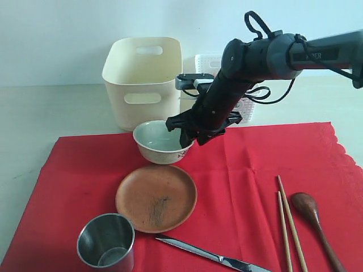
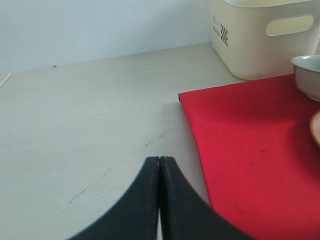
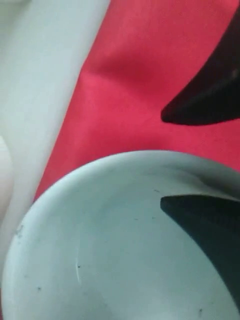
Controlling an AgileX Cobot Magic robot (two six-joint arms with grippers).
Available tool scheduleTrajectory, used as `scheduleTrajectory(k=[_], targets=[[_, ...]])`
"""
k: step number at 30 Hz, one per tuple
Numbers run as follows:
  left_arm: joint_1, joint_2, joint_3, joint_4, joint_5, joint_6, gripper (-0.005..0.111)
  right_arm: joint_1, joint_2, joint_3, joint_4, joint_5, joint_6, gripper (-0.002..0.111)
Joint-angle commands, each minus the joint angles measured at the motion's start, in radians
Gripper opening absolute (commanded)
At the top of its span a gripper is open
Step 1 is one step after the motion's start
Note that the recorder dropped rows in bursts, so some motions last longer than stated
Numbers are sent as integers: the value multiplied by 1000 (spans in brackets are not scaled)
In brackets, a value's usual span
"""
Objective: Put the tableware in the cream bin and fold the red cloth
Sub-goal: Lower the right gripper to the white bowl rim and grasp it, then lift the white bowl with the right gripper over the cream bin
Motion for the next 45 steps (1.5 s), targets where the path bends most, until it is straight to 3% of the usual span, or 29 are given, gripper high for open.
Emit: scheduleTrajectory(k=[1, 3, 25, 34, 45], targets=[[-4, -7, 2, -5, -1, 4, 0, 1, -3, -10, -4, -32, 15, 16], [-4, -7, 2, -5, -1, 4, 0, 1, -13, -10, -4, -32, 15, 0], [-4, -7, 2, -5, -1, 4, 0, 1, -440, -7, -5, 62, -43, 0], [-4, -7, 2, -5, -1, 4, 0, 1, -521, -7, -3, -80, -48, 0], [-4, -7, 2, -5, -1, 4, 0, 1, -447, -7, -5, -397, -48, 0]])
